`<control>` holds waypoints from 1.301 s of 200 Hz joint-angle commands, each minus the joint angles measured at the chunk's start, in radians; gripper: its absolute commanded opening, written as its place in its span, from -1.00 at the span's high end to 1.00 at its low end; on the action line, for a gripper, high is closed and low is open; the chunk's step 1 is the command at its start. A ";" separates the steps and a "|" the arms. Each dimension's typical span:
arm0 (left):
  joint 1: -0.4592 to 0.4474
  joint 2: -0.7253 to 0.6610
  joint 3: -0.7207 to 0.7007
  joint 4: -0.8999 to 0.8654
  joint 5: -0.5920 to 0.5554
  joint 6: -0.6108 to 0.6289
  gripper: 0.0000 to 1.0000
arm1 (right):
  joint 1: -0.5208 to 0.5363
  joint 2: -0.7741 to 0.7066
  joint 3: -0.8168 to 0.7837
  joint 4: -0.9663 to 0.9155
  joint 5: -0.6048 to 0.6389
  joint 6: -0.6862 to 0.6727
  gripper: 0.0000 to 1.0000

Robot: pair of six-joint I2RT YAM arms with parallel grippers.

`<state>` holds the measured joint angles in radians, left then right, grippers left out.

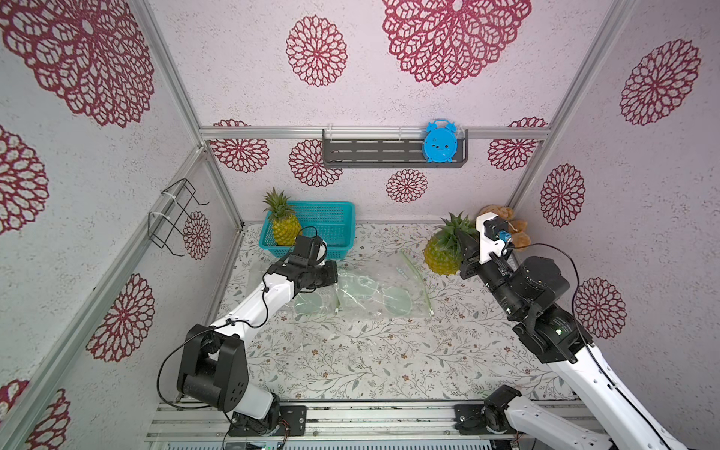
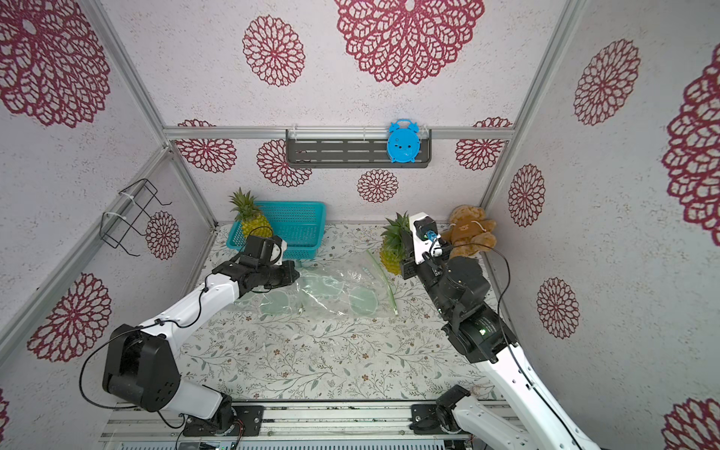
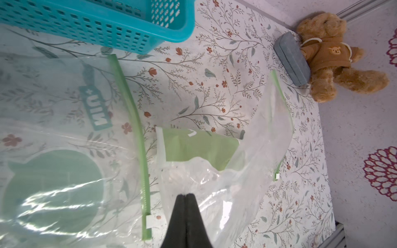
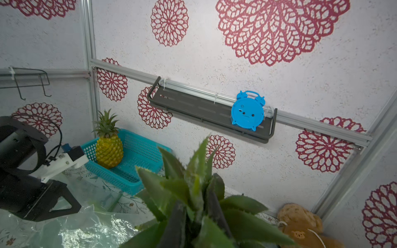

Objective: Open the zip-top bag and take out the pineapple
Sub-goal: Place the zipper food storage bag at the center of the board, then place the pineapple in the basket.

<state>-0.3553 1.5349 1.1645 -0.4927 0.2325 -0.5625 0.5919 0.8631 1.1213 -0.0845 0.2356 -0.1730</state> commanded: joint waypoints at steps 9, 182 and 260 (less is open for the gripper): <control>-0.044 0.060 0.046 0.059 0.007 -0.037 1.00 | -0.012 -0.030 0.009 0.125 0.063 -0.021 1.00; -0.053 -0.210 0.035 0.083 -0.022 0.214 -0.21 | -0.118 0.126 -0.020 0.168 -0.353 0.159 1.00; -0.066 -0.389 0.019 0.090 0.383 0.391 -0.37 | -0.106 0.302 0.116 0.214 -0.793 0.224 1.00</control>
<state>-0.4145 1.1801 1.1912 -0.4301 0.4438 -0.2405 0.4805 1.1599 1.1313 -0.0643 -0.3573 0.0147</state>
